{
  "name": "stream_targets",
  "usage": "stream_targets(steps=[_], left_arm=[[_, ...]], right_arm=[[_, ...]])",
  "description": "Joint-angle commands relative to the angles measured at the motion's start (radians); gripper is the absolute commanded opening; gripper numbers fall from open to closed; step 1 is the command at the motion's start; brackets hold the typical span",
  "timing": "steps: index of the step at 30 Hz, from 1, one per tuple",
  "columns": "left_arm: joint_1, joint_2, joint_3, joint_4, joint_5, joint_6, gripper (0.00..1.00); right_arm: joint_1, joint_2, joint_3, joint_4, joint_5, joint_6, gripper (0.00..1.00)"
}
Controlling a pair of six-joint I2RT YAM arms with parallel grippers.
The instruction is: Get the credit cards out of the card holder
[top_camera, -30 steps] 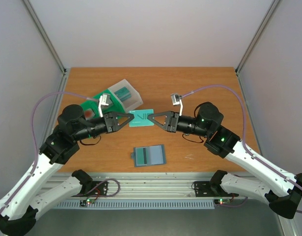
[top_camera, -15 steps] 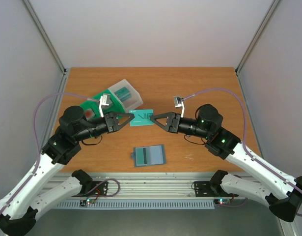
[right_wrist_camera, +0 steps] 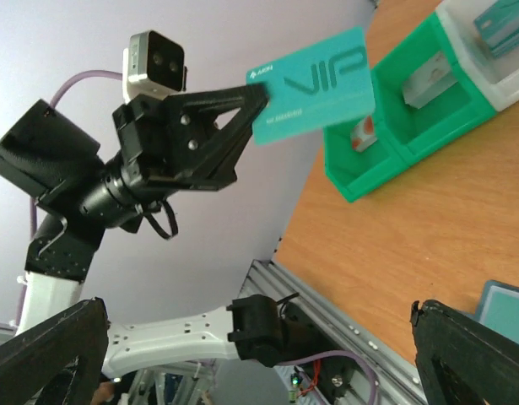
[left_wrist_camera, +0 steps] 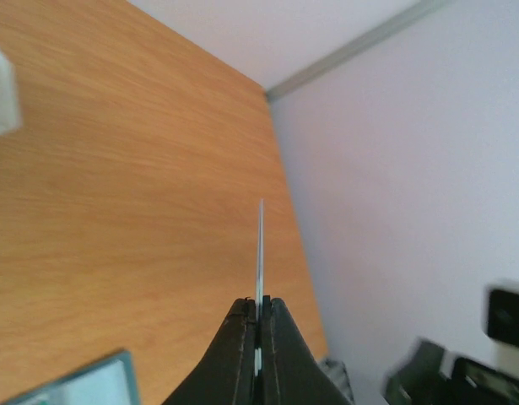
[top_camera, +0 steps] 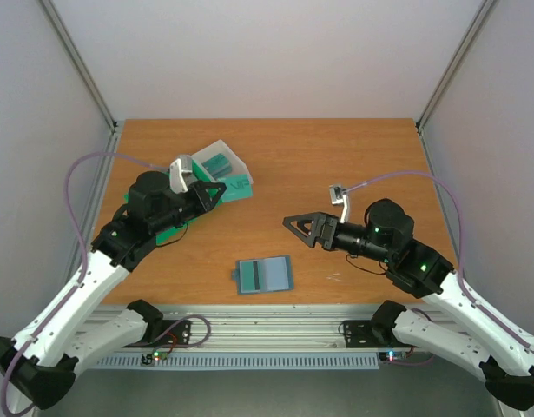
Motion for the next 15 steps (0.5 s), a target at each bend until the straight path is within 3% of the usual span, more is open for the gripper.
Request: stream_targets(steps=[1,7,15], left_arm=[[0.09,0.047,0.028,0.065,-0.128,0.079,0.0],[0.261,0.202,0.027,0.185,-0.063,0.079,0.0],[0.348,0.448,0.123,0.276,-0.136,0.059,0.0]], right_arm=[[-0.006,-0.034,0.01,-0.07,0.054,-0.051,0.99],[-0.006,-0.01,0.023,-0.117,0.07,-0.068,0.98],[-0.006,0.055,0.056,-0.152,0.065,-0.079,0.99]])
